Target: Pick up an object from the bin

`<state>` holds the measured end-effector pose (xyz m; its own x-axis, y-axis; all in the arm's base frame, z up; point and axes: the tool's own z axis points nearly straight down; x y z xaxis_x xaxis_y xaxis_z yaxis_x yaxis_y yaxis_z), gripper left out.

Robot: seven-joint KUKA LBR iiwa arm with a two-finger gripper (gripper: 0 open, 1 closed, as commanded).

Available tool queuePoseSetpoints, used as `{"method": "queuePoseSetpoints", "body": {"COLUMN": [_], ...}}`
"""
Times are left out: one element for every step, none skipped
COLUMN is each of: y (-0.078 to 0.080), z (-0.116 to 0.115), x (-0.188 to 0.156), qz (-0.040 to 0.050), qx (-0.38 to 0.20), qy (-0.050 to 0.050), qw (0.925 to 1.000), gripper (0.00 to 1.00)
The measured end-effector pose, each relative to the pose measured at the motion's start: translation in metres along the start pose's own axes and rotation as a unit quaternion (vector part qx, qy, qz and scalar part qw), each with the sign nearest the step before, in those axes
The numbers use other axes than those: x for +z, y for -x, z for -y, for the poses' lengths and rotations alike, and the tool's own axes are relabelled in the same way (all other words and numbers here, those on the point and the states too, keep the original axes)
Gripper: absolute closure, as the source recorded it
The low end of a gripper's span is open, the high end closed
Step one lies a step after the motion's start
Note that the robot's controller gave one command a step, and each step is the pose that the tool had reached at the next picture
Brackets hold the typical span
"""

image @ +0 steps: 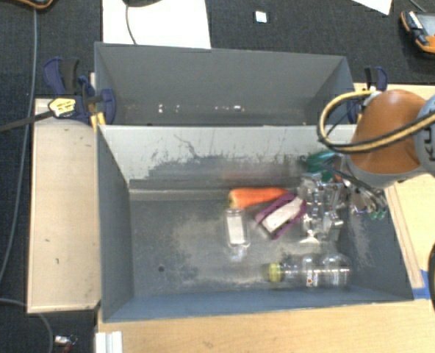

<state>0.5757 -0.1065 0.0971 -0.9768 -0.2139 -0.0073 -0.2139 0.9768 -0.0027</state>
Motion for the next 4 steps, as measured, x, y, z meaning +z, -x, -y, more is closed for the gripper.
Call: {"method": "queuePoseSetpoints", "body": {"y": [0.005,0.016,0.024,0.025], "z": [0.009,-0.041,-0.037,-0.043], "x": [-0.065,-0.003,0.025,0.026], "qz": [0.0036,0.0,0.0053,0.0007], "qx": [0.001,-0.053,-0.152,-0.098], "qy": [-0.002,0.002,-0.004,0.0], "qw": [1.0,0.9986,0.9883,0.9952], "gripper": [0.0,0.0,0.0,1.0]}}
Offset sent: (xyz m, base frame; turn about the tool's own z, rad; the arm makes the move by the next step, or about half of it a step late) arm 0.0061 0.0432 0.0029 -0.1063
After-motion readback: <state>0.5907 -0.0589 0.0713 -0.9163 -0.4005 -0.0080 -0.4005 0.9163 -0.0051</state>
